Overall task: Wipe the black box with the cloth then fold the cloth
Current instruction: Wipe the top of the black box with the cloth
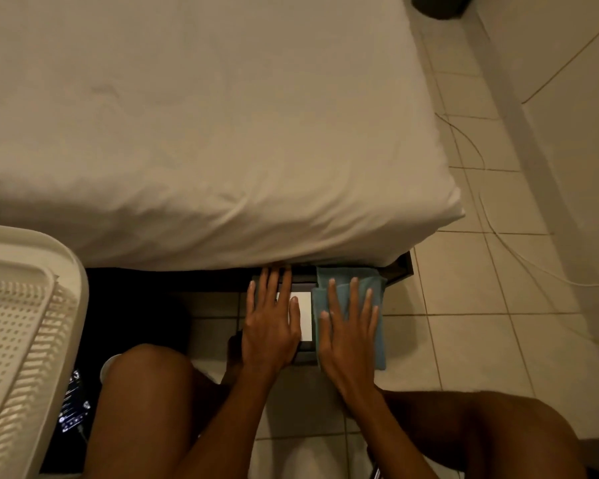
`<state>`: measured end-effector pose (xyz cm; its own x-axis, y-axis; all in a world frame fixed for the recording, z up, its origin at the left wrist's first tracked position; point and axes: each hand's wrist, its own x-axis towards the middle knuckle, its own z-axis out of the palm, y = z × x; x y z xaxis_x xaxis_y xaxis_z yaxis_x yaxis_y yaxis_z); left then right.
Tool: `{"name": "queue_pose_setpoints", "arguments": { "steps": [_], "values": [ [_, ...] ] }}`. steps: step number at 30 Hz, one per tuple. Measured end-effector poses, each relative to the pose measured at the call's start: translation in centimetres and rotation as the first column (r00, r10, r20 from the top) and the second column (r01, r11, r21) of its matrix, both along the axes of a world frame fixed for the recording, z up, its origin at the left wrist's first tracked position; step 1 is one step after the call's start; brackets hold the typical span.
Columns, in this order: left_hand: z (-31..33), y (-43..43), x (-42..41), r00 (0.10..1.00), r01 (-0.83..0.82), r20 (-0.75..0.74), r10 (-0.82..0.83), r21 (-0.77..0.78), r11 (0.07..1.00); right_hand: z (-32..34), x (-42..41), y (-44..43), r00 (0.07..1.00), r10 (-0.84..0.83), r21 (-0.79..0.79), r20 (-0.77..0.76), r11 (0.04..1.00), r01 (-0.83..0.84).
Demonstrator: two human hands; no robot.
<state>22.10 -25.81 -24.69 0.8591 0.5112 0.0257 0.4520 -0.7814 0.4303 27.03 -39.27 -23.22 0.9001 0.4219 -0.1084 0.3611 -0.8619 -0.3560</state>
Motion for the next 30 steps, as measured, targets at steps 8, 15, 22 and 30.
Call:
{"name": "queue_pose_setpoints", "arguments": {
  "steps": [8, 15, 22, 30],
  "values": [
    [-0.4, 0.0, 0.0, 1.000, 0.001, 0.002, -0.001, -0.007, 1.000, -0.1, 1.6, 1.1, 0.997, -0.080, -0.034, 0.024, 0.996, 0.081],
    [-0.3, 0.0, 0.1, 1.000, -0.006, 0.002, 0.006, -0.013, 1.000, -0.3, 3.9, 1.2, 0.991, -0.136, -0.045, 0.019, 0.990, 0.137],
    [-0.5, 0.2, 0.2, 1.000, -0.013, 0.003, 0.013, -0.007, 1.000, 0.2, 0.5, 0.8, 0.998, -0.044, -0.005, -0.040, 0.999, 0.044],
    [-0.4, 0.4, 0.2, 0.999, 0.001, 0.038, -0.001, 0.004, 1.000, 1.7, 5.6, -3.6, 0.837, -0.377, 0.330, -0.396, 0.792, 0.513]
  ]
}}
